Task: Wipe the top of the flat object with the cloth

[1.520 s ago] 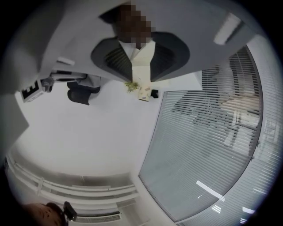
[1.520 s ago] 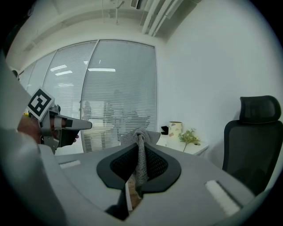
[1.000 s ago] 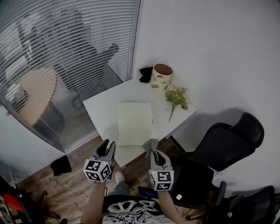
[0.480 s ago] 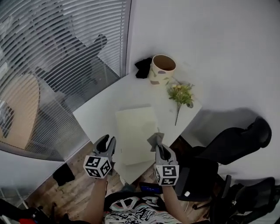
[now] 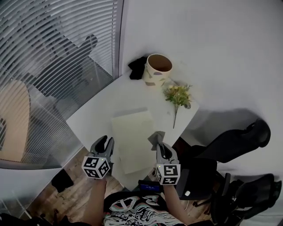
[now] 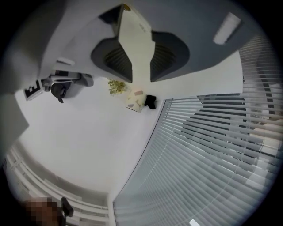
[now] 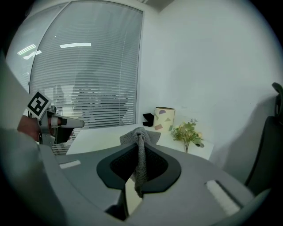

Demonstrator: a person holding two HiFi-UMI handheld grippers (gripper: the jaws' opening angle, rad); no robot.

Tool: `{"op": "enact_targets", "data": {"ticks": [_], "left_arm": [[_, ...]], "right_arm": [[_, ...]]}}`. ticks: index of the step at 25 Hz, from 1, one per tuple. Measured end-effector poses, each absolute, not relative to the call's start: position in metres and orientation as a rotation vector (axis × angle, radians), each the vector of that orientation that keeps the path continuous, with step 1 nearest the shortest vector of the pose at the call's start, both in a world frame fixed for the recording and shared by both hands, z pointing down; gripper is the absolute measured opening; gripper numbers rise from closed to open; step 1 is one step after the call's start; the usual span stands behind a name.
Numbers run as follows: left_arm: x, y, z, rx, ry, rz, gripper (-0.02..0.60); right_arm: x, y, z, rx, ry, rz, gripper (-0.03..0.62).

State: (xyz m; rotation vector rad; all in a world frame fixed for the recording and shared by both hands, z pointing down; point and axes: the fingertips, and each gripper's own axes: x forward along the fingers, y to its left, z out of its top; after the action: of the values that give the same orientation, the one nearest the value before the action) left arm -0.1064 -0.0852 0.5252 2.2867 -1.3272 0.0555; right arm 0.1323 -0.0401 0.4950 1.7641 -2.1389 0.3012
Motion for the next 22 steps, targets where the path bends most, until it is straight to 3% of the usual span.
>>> {"op": "enact_targets", "data": {"ticks": [22], "left_arm": [[-0.084,-0.099,0.602,2.098,-1.24,0.157,0.135]], "right_arm": [[0.151,-0.102,0.542,1.597,-2.165,0.343,0.02]]}}
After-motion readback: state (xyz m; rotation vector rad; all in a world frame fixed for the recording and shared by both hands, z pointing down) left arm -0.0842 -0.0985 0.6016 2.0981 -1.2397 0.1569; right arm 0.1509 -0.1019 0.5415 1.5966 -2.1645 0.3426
